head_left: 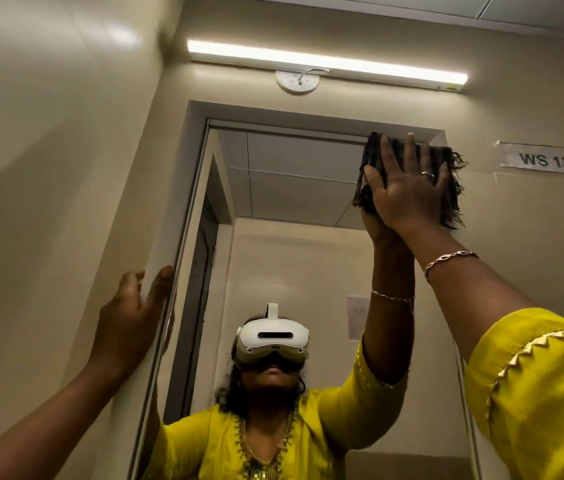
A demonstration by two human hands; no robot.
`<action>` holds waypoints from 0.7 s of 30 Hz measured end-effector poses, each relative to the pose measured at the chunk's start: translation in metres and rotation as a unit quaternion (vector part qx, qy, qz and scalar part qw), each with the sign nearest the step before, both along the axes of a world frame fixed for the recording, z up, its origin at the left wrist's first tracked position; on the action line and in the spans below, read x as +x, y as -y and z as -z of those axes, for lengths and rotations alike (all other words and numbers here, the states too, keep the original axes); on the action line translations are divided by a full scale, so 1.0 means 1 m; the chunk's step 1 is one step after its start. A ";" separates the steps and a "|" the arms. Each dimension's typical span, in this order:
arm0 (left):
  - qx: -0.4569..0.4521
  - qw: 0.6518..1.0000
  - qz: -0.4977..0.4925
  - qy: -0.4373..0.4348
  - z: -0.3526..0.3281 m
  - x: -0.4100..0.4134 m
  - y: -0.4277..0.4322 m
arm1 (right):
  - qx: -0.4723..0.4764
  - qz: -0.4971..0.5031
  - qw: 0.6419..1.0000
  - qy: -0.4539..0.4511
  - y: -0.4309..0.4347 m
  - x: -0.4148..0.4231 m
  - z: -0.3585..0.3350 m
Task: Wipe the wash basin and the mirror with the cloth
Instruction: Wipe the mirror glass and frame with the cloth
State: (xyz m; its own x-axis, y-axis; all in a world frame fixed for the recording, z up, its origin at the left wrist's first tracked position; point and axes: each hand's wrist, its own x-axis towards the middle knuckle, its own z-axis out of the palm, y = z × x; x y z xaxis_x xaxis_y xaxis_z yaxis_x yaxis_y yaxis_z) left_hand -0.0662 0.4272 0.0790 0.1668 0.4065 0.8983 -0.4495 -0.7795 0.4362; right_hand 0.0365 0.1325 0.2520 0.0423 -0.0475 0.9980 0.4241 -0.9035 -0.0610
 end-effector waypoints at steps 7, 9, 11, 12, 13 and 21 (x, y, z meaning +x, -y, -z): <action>0.163 0.978 -0.100 0.077 -0.001 0.004 0.007 | 0.020 0.005 1.000 -0.009 -0.025 -0.010 0.001; 0.155 0.980 -0.096 0.080 0.001 0.005 0.009 | 0.022 0.002 1.000 -0.006 -0.037 -0.014 0.001; 0.149 0.980 -0.106 0.083 0.002 0.006 0.010 | 0.020 -0.001 1.000 -0.007 -0.054 -0.018 0.003; 0.155 0.977 -0.119 0.083 0.003 0.008 0.008 | 0.019 -0.002 1.000 -0.006 -0.063 -0.021 0.003; 0.169 0.972 -0.140 0.081 0.003 0.010 0.007 | 0.018 -0.003 1.000 -0.005 -0.072 -0.024 0.004; 0.233 0.947 -0.211 0.066 0.003 0.016 0.001 | -0.042 -0.029 0.998 0.022 -0.152 -0.052 0.004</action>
State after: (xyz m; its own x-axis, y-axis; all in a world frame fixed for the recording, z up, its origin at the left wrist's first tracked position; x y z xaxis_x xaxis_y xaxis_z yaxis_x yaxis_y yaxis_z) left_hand -0.0506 0.4259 0.0762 -0.0488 -0.0346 0.9982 -0.0817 -0.9959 -0.0385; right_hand -0.0151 0.2841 0.2480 -0.0012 0.0371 0.9993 0.4768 -0.8784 0.0332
